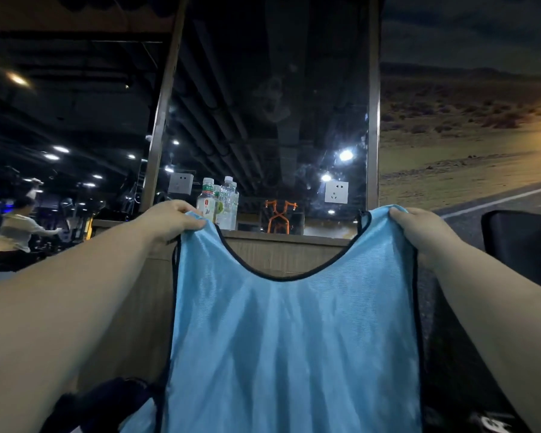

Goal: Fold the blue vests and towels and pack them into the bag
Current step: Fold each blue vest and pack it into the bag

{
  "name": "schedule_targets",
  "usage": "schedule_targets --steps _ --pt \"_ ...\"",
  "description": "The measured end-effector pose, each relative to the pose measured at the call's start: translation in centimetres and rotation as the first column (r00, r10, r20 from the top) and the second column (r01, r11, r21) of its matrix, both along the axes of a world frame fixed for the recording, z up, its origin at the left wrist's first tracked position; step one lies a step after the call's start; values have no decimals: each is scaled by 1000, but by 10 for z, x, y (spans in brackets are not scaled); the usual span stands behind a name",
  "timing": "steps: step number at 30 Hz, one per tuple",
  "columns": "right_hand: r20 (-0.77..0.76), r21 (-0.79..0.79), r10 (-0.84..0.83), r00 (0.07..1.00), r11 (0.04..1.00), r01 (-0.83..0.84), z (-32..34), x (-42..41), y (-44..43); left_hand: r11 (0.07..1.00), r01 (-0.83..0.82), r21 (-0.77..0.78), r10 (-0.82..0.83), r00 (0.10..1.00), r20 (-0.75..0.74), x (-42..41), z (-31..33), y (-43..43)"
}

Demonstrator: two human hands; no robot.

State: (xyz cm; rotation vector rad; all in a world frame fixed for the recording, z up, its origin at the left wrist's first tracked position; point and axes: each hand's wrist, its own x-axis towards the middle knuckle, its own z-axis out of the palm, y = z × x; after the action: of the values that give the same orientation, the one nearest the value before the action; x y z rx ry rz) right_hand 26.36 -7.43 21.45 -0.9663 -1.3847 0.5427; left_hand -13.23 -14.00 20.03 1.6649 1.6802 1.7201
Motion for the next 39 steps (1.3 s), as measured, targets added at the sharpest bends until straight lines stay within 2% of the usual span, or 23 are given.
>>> schedule_targets --steps 4,8,10,12,15,17,20,23,25,28,30,32,34,35,37,39 --pt "2 74 -82 997 994 82 -6 6 1 999 -23 32 23 1000 -20 -5 -2 0" --pt "-2 69 -106 994 992 106 -9 4 -2 995 -92 48 97 991 -92 -3 -2 5" --pt "-6 75 -25 1000 997 25 -8 -3 -7 992 -110 67 120 979 -166 4 0 5" --pt "-32 59 155 987 986 -153 -7 -13 -13 992 -85 91 104 966 -236 16 2 4" --pt "-43 21 489 871 872 -489 -5 -32 -24 983 108 145 -80 980 -185 42 3 1" --pt "45 -19 647 761 763 -647 -6 -46 -34 944 291 157 -269 952 -145 63 3 -5" --pt "188 -95 762 620 642 -761 -11 -75 -47 827 539 159 -535 842 -72 94 2 -13" --pt "275 -137 781 560 609 -781 -17 -98 -54 739 645 193 -643 761 -84 113 4 -14" --pt "287 -117 757 587 636 -763 -18 -106 -56 739 636 221 -635 768 -86 114 5 -13" --pt "222 -38 635 740 764 -644 -17 -114 -57 817 521 246 -521 851 -74 111 4 -10" --pt "195 9 449 872 888 -459 -17 -118 -51 878 383 289 -386 921 -48 111 4 -7" --pt "165 62 227 960 969 -240 -16 -120 -44 914 297 276 -314 949 19 111 5 -9" --pt "115 89 115 987 988 -126 -14 -121 -43 912 384 146 -394 918 44 116 6 -15" --pt "98 91 119 988 988 -128 -13 -122 -43 897 438 55 -440 898 17 120 4 -19" --pt "79 61 240 968 968 -245 -12 -126 -48 855 515 -67 -518 853 -54 126 0 -18" --pt "61 14 373 926 927 -374 -11 -131 -56 833 551 -56 -554 830 -66 127 -3 -15"
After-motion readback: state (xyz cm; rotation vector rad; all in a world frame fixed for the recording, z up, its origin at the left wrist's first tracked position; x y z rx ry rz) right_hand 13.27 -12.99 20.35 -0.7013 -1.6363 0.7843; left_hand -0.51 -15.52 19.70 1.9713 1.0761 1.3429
